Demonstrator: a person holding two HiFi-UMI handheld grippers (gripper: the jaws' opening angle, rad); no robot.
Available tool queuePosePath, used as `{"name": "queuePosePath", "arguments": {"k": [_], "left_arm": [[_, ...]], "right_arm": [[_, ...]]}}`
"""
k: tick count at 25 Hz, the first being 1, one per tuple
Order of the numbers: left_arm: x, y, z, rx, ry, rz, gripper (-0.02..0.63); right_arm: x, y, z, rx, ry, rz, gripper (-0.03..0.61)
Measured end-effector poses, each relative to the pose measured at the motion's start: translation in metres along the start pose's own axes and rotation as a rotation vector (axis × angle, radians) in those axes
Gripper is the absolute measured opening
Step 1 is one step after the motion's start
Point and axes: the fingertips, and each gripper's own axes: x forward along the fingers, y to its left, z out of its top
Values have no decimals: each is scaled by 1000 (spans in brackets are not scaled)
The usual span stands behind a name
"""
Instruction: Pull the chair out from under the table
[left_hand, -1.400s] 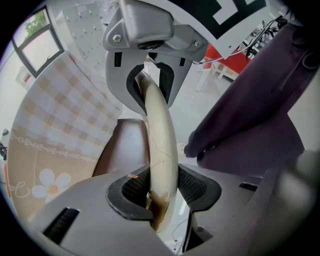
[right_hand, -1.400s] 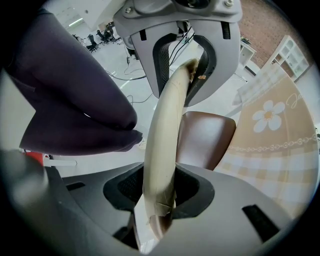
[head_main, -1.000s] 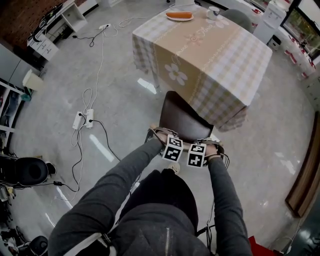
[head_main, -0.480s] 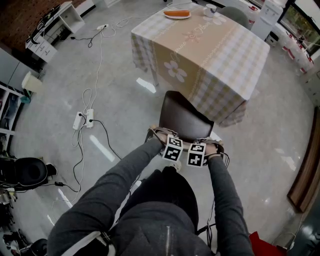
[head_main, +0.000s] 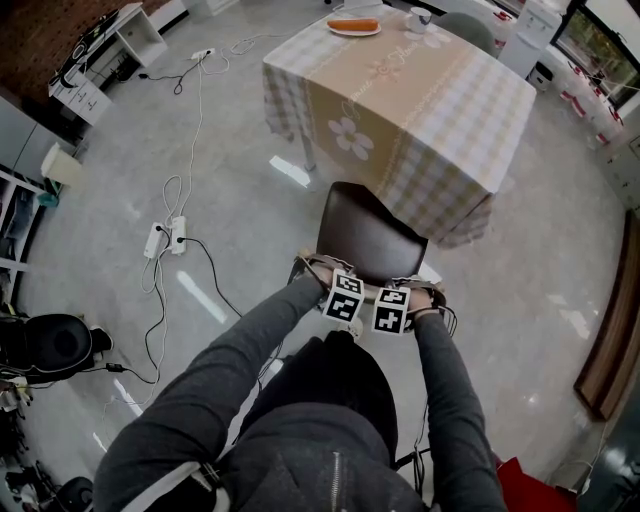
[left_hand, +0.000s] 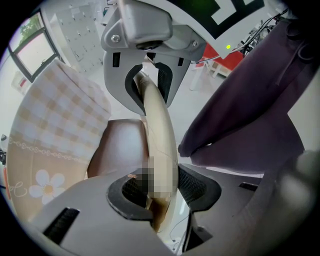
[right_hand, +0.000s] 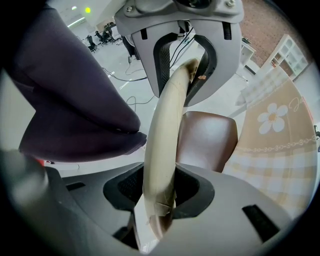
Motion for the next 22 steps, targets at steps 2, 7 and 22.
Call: {"name": "queuePosePath", "arguments": {"k": [2,7,22], "left_arm": [[0,0,-1,3,2,3,158],[4,-9,1,11,-3,-4,158],[3,-34,4,25,-2,-2,158]], "right_arm": [[1,0,1,4,2,-5,133],[4,9,4,9,0,-1,133],[4,34,12,23,6,2,133]]}}
